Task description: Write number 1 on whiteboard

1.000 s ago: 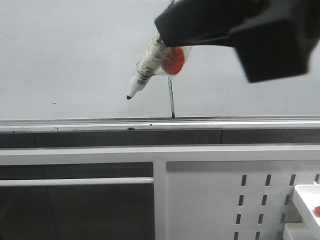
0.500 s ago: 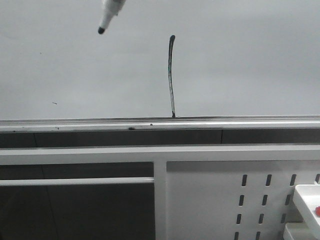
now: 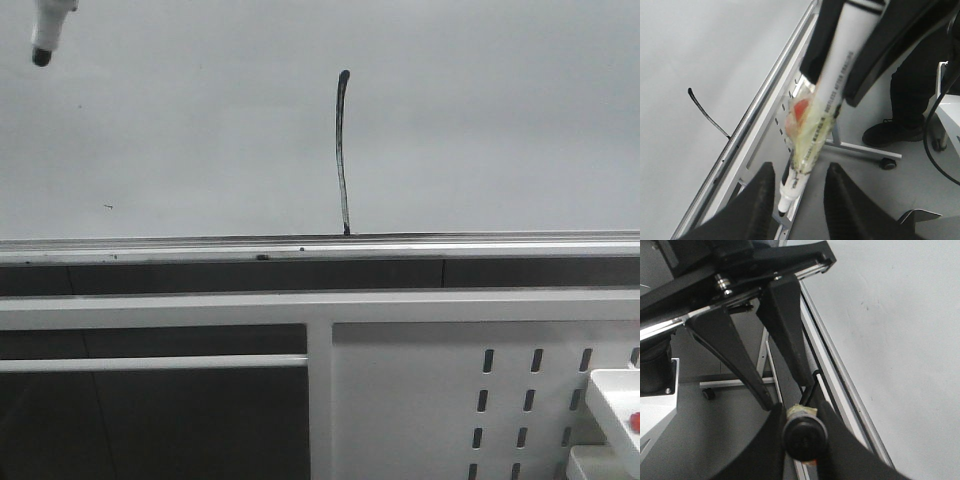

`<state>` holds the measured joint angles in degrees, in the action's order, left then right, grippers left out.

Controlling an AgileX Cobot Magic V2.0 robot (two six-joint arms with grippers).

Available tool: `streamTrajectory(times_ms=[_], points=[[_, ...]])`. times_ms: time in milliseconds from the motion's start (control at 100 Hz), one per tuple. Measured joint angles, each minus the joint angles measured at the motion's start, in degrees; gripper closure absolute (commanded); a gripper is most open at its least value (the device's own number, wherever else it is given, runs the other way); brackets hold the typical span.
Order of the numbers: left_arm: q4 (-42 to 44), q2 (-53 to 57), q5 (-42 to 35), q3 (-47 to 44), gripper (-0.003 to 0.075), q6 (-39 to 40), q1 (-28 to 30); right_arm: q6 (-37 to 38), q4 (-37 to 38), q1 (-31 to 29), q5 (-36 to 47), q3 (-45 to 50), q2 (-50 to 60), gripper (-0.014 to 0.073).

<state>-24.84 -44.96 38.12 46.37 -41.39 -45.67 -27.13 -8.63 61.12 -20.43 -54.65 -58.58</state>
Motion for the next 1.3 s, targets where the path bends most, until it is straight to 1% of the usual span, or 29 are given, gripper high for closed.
streamTrajectory(times_ms=[170,330,520,700,1300], points=[[-0.4,0.0,1.7,0.1,0.0498,-0.2,0.0,0.0,0.1,0.0,2.9,0.0,0.0,0.0671],[-0.4,-0.1,3.6,0.1,0.0498,-0.2,0.0,0.0,0.1,0.0,3.5,0.0,0.0,0.0671],[-0.4,-0.1,3.7,0.1,0.0498,-0.2,0.0,-0.1,0.1,0.6,3.2,0.0,0.0,0.0671],[-0.2,-0.1,2.3,0.1,0.0498,-0.3,0.0,-0.3,0.3,1.5,0.7,0.0,0.0,0.0671],[0.7,-3.4,2.7,0.1,0.0498,-0.3,0.0,-0.3,0.5,2.9,1.0,0.0,0.0,0.0671]])
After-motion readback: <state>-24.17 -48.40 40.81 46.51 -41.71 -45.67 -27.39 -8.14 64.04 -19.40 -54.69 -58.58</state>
